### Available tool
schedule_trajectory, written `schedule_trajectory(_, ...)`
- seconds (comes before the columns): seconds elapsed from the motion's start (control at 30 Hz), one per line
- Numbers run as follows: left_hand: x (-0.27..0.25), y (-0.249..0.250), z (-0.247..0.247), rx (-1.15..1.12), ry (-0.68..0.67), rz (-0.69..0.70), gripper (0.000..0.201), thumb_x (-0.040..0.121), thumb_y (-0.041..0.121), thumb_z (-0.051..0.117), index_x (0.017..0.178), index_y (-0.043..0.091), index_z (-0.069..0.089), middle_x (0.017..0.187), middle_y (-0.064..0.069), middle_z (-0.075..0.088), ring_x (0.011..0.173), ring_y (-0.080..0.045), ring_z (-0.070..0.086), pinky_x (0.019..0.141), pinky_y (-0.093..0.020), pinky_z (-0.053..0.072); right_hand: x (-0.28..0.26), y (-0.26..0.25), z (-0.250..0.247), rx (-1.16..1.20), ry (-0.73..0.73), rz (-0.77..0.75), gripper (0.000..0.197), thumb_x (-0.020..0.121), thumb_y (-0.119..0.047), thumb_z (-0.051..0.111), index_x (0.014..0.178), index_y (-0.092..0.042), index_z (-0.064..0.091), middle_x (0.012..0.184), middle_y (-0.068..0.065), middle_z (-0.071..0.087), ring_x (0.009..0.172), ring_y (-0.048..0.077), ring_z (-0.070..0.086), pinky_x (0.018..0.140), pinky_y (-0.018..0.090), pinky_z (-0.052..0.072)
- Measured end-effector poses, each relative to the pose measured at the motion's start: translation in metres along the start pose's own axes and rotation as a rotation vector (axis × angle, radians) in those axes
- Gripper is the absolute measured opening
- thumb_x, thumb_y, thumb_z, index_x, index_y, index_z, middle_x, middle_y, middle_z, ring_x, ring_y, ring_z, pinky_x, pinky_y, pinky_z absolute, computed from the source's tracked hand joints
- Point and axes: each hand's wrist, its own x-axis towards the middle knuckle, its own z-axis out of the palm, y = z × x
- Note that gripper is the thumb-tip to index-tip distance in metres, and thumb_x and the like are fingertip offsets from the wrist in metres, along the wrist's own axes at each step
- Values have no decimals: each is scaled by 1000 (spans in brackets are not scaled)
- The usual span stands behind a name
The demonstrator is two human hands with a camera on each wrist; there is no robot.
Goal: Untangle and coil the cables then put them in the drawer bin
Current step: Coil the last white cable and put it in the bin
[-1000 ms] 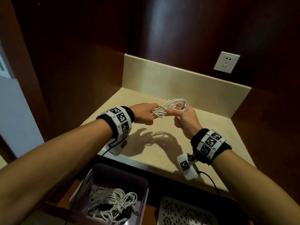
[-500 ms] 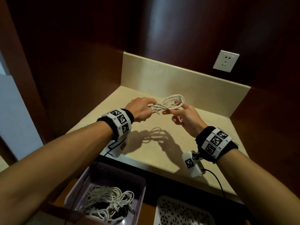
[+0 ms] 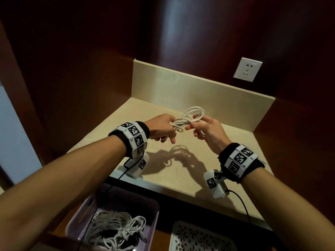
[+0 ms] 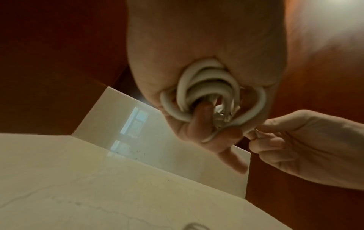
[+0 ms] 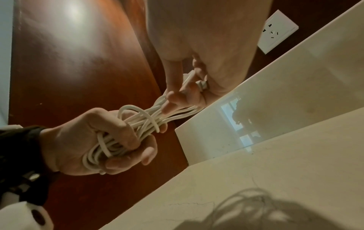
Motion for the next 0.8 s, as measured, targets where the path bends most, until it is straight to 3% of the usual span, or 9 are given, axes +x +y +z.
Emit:
schedule_trajectory(0.1, 3, -1, 1, -36, -5, 6, 37, 80, 32, 76, 101, 7, 58, 62, -6, 57, 41, -15, 41, 39, -20, 29, 0, 3, -1, -7, 12, 5, 14, 90, 4, 56, 102, -3, 55, 76, 13, 69, 50, 16, 48, 47, 23, 29)
schedule_trajectory(0.2, 6, -1, 4, -86, 49, 23, 51, 80, 55, 70, 96, 7, 61, 63, -7, 47, 41, -15, 37, 40, -21, 30, 0, 4, -2, -23, 37, -6, 23, 88, 4, 58, 111, 4, 57, 78, 15, 66, 51, 17, 51, 46, 24, 31)
schedule_trajectory(0.3, 9, -5, 4, -75, 123, 29, 51, 88, 53, 62, 98, 3, 63, 63, -9, 46, 41, -16, 36, 40, -20, 30, -3, 3, -1, -75, 24, -25, 17, 89, 2, 60, 102, -9, 62, 76, 17, 68, 54, 21, 56, 48, 24, 35)
schedule_trajectory(0.47, 13, -13, 3, 13, 215, 7, 60, 87, 65, 52, 87, 7, 64, 57, -10, 48, 41, -19, 39, 40, -22, 32, -5, 9, -4, -239, 90, 2, 44, 86, -4, 70, 122, -8, 45, 81, 15, 73, 61, 22, 66, 55, 26, 49)
schedule_trajectory(0.57, 14, -12, 5, 66, 261, -1, 62, 89, 66, 47, 85, 6, 64, 52, -5, 47, 37, -18, 39, 40, -21, 32, -5, 11, -7, -380, 108, -20, 32, 85, -6, 72, 110, -8, 52, 78, 12, 73, 63, 20, 67, 60, 28, 51)
schedule_trajectory(0.7, 17, -13, 6, 107, 273, -9, 65, 89, 66, 47, 88, 4, 66, 51, -3, 47, 38, -17, 39, 42, -22, 33, -7, 5, -10, -799, 94, -133, 4, 84, -19, 73, 85, -16, 71, 79, 1, 72, 73, 16, 66, 72, 28, 46)
schedule_trajectory(0.8, 20, -13, 8, 112, 258, -8, 66, 89, 66, 48, 89, 2, 66, 50, -2, 46, 37, -17, 38, 41, -21, 32, -9, 0, -11, -1179, 177, -232, 11, 87, -33, 70, 93, -26, 75, 90, -1, 59, 85, 20, 55, 73, 31, 37)
